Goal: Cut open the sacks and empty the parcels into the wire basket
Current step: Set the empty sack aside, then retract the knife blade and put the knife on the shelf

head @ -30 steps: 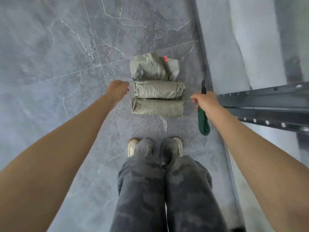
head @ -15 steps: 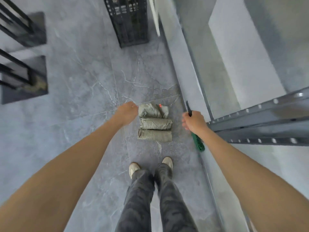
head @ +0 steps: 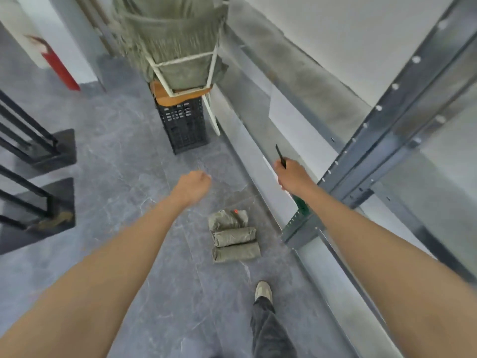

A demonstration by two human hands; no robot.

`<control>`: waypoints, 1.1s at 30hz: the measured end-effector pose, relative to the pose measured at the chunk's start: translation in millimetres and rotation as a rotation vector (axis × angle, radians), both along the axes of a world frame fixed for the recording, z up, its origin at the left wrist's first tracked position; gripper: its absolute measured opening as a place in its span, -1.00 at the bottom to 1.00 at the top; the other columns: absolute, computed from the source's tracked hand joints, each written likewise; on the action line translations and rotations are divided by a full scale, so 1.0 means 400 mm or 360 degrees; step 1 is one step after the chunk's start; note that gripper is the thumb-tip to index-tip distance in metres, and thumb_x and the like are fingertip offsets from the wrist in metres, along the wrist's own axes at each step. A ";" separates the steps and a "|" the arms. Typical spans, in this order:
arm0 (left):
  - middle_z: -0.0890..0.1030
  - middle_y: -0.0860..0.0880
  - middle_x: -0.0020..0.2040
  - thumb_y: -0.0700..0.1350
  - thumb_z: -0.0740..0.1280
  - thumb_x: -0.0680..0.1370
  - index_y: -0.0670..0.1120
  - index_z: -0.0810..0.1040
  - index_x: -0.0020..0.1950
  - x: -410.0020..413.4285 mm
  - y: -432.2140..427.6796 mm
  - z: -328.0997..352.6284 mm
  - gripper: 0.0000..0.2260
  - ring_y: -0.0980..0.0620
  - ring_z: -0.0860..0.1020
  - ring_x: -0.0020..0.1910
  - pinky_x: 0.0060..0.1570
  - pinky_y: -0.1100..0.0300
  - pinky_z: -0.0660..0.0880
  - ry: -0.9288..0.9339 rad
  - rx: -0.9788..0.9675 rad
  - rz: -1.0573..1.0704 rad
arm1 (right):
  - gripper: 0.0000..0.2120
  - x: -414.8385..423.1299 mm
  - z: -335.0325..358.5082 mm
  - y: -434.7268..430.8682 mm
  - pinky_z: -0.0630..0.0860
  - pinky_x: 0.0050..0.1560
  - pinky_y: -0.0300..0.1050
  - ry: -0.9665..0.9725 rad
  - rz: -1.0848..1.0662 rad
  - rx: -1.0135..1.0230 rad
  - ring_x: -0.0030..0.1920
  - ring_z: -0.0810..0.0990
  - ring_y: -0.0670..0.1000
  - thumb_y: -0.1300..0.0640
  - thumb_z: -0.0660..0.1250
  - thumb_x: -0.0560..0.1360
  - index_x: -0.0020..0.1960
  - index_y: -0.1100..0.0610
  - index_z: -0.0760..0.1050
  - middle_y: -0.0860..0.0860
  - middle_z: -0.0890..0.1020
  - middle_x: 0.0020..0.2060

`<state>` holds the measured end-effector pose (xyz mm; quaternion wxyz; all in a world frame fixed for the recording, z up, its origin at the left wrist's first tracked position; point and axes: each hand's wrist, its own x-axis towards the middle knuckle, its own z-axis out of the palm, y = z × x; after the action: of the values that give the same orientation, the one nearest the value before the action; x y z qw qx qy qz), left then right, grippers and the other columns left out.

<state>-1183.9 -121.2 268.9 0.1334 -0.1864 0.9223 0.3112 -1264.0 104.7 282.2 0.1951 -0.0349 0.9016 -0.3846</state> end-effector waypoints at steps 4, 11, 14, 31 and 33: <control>0.54 -0.24 -0.04 -0.05 0.03 0.66 -0.30 0.47 0.01 0.094 0.005 0.065 -0.64 -0.15 0.45 -0.11 -0.07 0.04 0.36 0.0109 -0.0068 -0.0204 | -0.78 0.144 0.074 0.033 0.37 -0.24 -0.13 -0.0002 -0.0134 0.0141 -0.14 0.46 0.10 0.17 0.11 0.58 0.17 0.25 0.36 0.10 0.49 -0.13; 0.54 -0.20 0.14 -0.02 0.05 0.64 -0.22 0.47 0.18 0.206 0.071 0.156 -0.66 -0.14 0.44 -0.02 -0.05 0.09 0.33 0.0248 -0.0165 -0.0542 | -0.87 0.372 0.181 0.115 0.26 -0.39 -0.15 -0.0093 -0.0282 0.0192 -0.30 0.34 0.00 0.31 0.16 0.53 -0.14 0.15 0.25 0.04 0.33 -0.27; 0.54 -0.20 0.19 -0.03 0.06 0.64 -0.21 0.46 0.21 0.241 0.131 0.190 -0.67 -0.13 0.44 0.02 0.00 0.09 0.34 0.0278 -0.0149 -0.0635 | -0.72 0.459 0.224 0.191 0.28 -0.39 -0.17 0.0070 -0.0462 0.0091 -0.27 0.40 0.06 0.31 0.29 0.50 -0.29 0.11 0.25 0.04 0.38 -0.33; 0.44 -0.17 0.36 -0.03 0.08 0.65 -0.18 0.37 0.37 0.623 0.648 0.322 -0.64 -0.16 0.43 0.29 0.25 0.00 0.37 0.0561 -0.0182 -0.1443 | -0.68 1.146 0.347 0.668 0.32 -0.30 -0.07 0.0216 -0.1095 0.0469 -0.27 0.39 0.04 0.27 0.09 0.58 0.32 0.22 0.17 0.10 0.40 -0.20; 0.42 -0.17 0.39 -0.03 0.07 0.65 -0.18 0.34 0.41 0.705 0.713 0.319 -0.62 -0.17 0.41 0.32 0.26 0.01 0.36 0.0554 -0.0180 -0.1544 | -0.67 1.274 0.350 0.724 0.33 -0.22 -0.07 0.0206 -0.1201 0.0462 -0.21 0.41 0.08 0.27 0.10 0.58 0.33 0.25 0.18 0.12 0.41 -0.14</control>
<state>-901.7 164.0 396.7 0.0966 0.3102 0.9265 0.1896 -754.5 394.2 422.4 -0.0140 0.3021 0.9065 -0.2948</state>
